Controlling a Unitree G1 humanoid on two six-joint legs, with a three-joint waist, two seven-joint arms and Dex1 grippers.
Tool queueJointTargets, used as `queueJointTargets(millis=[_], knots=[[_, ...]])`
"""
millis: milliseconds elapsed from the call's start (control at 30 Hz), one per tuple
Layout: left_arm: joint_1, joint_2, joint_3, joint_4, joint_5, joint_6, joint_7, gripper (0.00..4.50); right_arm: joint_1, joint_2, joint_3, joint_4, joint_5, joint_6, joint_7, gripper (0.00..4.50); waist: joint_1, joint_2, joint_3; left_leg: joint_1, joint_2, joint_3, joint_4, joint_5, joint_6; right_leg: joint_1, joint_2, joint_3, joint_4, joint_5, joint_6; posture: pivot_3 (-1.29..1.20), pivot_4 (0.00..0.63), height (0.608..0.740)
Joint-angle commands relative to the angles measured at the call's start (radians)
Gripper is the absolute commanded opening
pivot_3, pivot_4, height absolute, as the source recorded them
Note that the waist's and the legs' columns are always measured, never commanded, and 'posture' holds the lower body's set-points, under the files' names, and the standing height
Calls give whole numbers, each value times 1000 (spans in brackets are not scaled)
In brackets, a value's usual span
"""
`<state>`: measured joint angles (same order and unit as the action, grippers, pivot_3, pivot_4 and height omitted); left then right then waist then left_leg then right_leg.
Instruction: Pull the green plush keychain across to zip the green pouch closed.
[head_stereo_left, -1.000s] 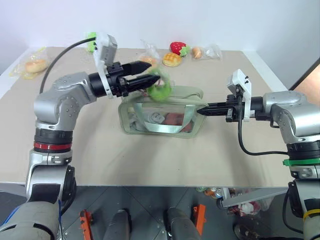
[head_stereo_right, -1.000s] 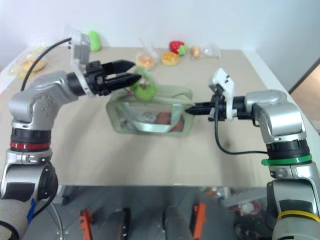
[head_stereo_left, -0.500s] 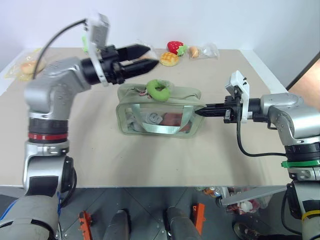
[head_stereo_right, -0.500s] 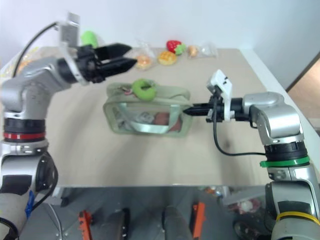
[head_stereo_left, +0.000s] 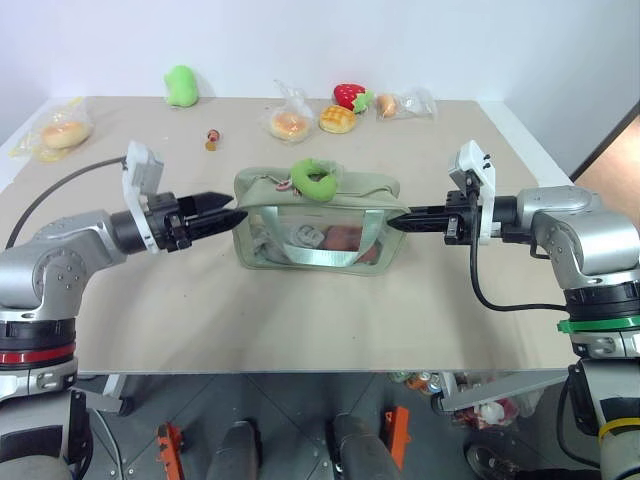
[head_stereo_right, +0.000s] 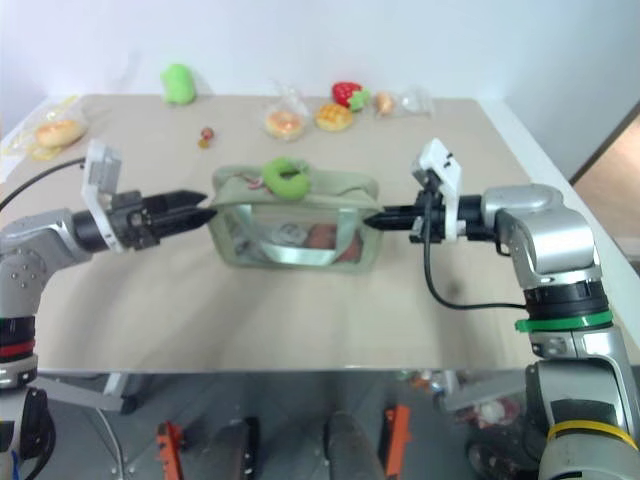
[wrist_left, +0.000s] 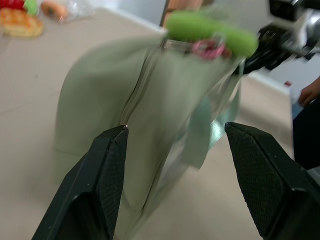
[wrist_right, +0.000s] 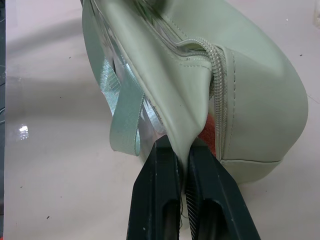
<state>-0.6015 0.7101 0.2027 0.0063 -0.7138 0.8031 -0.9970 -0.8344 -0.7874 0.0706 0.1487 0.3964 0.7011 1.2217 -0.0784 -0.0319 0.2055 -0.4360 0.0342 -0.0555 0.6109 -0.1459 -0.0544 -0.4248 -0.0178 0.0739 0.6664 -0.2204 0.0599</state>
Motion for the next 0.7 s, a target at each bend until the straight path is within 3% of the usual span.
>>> queueJointTargets(millis=[33, 333, 633, 700], knots=[[-22, 5, 25, 19, 2, -31, 3, 3189, -27, 5, -2, -15, 8, -10, 17, 0, 0, 0, 0, 0, 0, 0, 0, 0, 0, 0, 0, 0, 0, 0, 0, 0, 150, 740], [-28, -36, -42, 45, 20, -56, -21, 3189, -17, -9, -10, -27, 10, -4, 19, 0, 0, 0, 0, 0, 0, 0, 0, 0, 0, 0, 0, 0, 0, 0, 0, 0, 150, 740], [-40, -74, -54, 47, 11, -78, -43, 268, -2, -25, -24, -43, 16, 8, 12, 0, 0, 0, 0, 0, 0, 0, 0, 0, 0, 0, 0, 0, 0, 0, 0, 0, 150, 740], [-40, -76, -55, 44, 11, -77, -45, 63, -1, -27, -25, -44, 17, 9, 13, 0, 0, 0, 0, -1, 0, 0, 0, 0, 0, 0, 0, 0, 0, 0, 0, 0, 150, 740]])
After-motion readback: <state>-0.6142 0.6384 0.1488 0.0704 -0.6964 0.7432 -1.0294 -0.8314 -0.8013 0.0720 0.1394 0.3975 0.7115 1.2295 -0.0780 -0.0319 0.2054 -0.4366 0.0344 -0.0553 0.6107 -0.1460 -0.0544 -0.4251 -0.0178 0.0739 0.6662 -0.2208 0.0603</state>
